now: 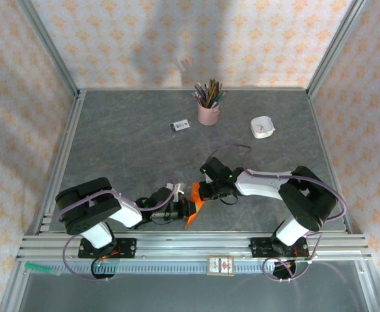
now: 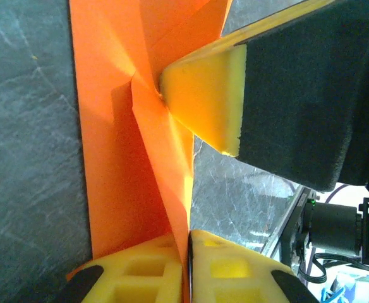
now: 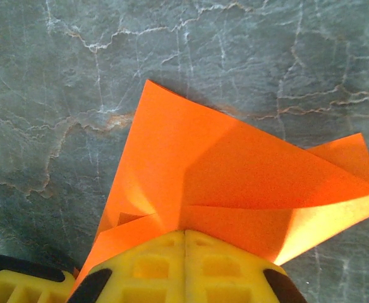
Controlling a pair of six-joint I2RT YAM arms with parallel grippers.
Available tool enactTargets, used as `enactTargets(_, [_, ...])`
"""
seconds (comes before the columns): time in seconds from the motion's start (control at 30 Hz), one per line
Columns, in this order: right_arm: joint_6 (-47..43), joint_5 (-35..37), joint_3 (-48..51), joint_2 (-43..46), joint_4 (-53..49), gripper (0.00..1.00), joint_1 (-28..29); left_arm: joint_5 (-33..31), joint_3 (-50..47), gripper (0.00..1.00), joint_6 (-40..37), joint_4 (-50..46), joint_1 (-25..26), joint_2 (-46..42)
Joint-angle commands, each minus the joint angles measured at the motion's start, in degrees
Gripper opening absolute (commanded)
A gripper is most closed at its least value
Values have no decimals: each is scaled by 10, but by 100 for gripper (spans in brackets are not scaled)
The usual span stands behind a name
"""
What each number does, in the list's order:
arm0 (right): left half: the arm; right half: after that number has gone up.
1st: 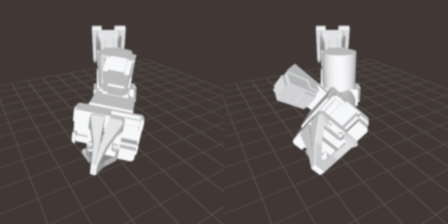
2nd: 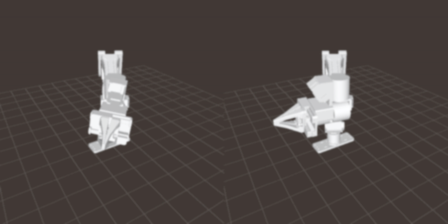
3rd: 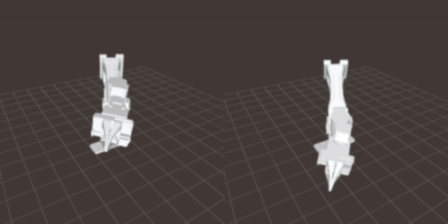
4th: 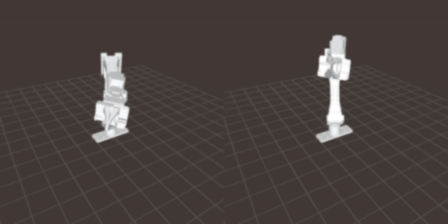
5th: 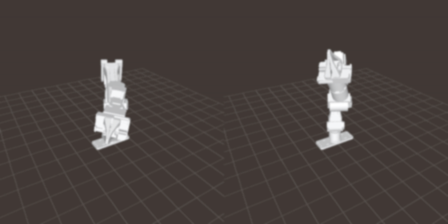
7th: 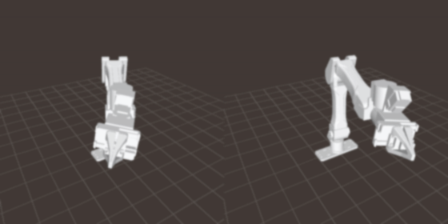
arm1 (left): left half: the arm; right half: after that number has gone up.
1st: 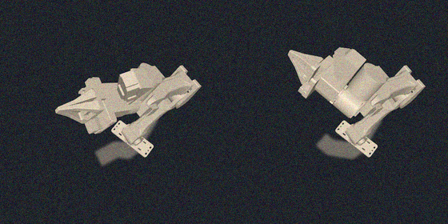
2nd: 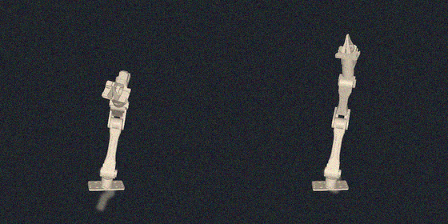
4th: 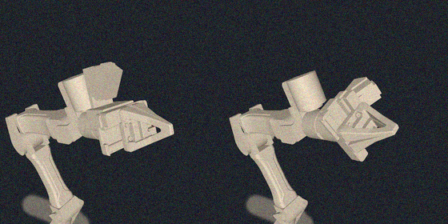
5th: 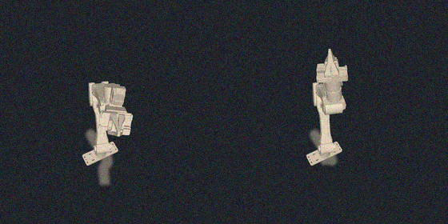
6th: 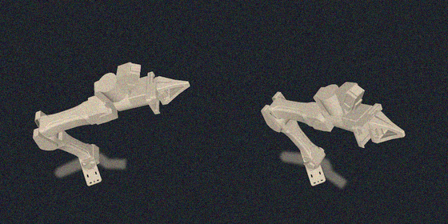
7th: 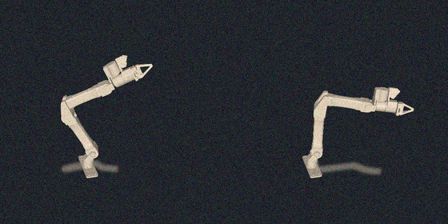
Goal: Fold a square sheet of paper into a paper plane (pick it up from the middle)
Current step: Perform the fifth fold on the wing at the bottom-center of the table.
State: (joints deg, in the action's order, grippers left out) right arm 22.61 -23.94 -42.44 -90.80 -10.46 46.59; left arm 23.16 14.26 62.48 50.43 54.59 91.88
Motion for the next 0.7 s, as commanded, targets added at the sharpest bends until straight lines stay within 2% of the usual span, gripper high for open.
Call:
enactTargets(0.0, [-8, 58, 15, -21, -31, 0, -1, -8, -2, 17, -17, -89, -3, -10])
enactTargets(0.17, [-7, 59, 15, -20, -30, 0, -1, -6, 0, 21, -19, -118, -1, -48])
enactTargets(0.47, [-5, 55, 16, -23, -25, 0, -1, -32, 25, 31, -63, -238, -2, -145])
enactTargets(0.67, [-3, 56, 17, -22, -25, 0, -1, -65, 67, 30, -117, -333, -2, -199])
